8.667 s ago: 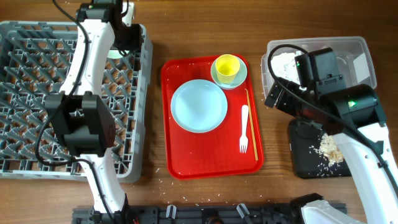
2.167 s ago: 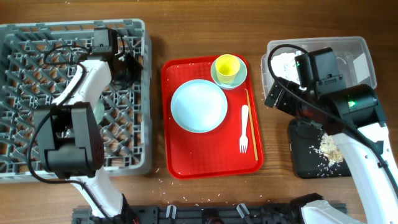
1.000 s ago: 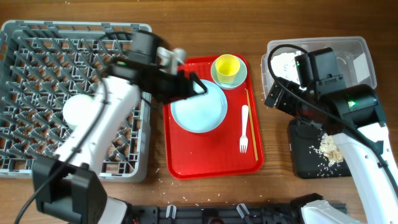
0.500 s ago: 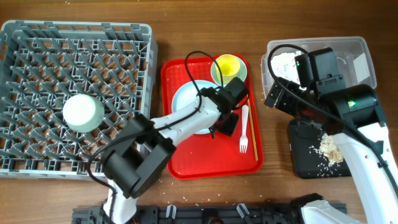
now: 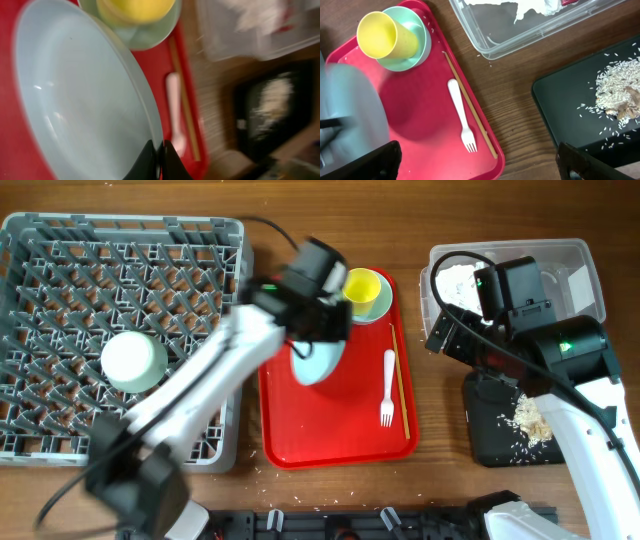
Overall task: Sort waste into correct bins and load items into the dishwasher rack
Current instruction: 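Reach the left gripper to the red tray and grasp the yellow cup, then carry the yellow cup into the dish rack and release it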
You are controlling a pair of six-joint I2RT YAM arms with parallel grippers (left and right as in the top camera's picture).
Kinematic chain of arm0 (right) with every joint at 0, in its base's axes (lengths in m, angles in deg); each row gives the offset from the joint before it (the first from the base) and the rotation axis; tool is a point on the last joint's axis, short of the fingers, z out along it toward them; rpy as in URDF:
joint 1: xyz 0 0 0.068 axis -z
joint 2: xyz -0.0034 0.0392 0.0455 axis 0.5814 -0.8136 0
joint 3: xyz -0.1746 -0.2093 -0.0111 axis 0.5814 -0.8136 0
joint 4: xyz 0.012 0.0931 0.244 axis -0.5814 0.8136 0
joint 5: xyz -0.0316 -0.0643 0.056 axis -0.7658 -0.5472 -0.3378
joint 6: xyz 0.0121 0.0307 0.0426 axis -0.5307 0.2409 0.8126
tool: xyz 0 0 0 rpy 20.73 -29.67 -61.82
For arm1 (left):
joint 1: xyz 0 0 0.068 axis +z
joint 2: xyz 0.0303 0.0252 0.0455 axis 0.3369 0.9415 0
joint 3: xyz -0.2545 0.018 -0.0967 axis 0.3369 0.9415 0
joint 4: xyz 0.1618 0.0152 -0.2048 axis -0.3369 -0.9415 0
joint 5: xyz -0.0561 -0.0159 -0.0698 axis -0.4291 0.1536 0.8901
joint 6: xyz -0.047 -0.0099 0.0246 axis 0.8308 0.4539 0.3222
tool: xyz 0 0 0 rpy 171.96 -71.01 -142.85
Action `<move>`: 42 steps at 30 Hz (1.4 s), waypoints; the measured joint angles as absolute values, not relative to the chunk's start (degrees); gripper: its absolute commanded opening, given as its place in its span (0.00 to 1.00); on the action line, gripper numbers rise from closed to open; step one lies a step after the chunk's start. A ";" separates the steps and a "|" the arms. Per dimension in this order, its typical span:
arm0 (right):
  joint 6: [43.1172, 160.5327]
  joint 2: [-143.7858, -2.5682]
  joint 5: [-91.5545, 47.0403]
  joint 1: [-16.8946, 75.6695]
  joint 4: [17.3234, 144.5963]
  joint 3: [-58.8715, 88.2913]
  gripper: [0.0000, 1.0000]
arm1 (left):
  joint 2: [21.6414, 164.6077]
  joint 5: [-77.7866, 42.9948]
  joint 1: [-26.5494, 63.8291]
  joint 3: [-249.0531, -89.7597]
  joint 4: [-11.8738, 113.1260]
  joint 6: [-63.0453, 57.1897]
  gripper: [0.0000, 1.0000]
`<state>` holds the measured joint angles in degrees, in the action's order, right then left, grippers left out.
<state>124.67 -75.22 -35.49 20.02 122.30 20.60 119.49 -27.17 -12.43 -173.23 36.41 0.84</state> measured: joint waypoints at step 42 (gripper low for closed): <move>124.67 -75.22 -35.49 20.02 121.91 20.60 1.00 | 117.09 -26.09 -10.59 -174.89 49.63 -11.33 0.69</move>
